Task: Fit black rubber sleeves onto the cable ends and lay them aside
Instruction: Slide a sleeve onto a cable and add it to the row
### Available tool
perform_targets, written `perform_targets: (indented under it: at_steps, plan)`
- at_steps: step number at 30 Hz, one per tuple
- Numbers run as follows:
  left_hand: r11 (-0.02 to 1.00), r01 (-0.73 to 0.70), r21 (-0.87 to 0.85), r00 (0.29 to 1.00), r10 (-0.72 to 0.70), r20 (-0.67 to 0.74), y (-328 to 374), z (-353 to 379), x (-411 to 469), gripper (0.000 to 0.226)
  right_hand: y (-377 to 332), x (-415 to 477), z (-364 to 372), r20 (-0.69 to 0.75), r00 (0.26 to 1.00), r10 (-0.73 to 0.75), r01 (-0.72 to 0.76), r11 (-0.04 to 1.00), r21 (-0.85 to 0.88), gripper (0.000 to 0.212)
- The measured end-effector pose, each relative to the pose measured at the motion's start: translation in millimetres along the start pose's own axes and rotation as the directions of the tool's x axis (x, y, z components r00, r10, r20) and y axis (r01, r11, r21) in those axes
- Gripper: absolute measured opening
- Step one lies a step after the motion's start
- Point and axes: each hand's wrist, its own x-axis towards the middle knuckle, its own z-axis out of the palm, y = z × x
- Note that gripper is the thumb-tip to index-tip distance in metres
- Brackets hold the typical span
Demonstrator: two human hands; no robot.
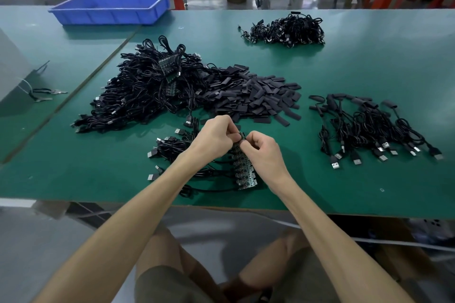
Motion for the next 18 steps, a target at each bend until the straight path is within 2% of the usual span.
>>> perform_targets:
  at_steps: [8,11,15,18]
  plan:
    - [0.999,0.005,-0.034,0.995,-0.008,-0.101,2,5,-4,0.018,-5,-1,0,-0.008,1.0,0.009,-0.009,1.0,0.02,0.028]
    - [0.998,0.029,-0.061,0.994,-0.036,-0.108,-1,9,-3,0.021,-5,-2,-1,0.002,1.0,0.002,-0.002,1.0,0.025,0.031]
    - [0.99,0.083,-0.114,0.968,-0.107,-0.226,-7,-13,7,0.027,-3,-4,0,0.033,0.999,-0.02,0.02,1.0,0.009,0.033]
    - [0.993,0.01,-0.122,0.979,-0.035,-0.202,-2,-27,8,0.023,0,-1,2,-0.004,1.0,-0.027,0.027,1.0,-0.015,0.031]
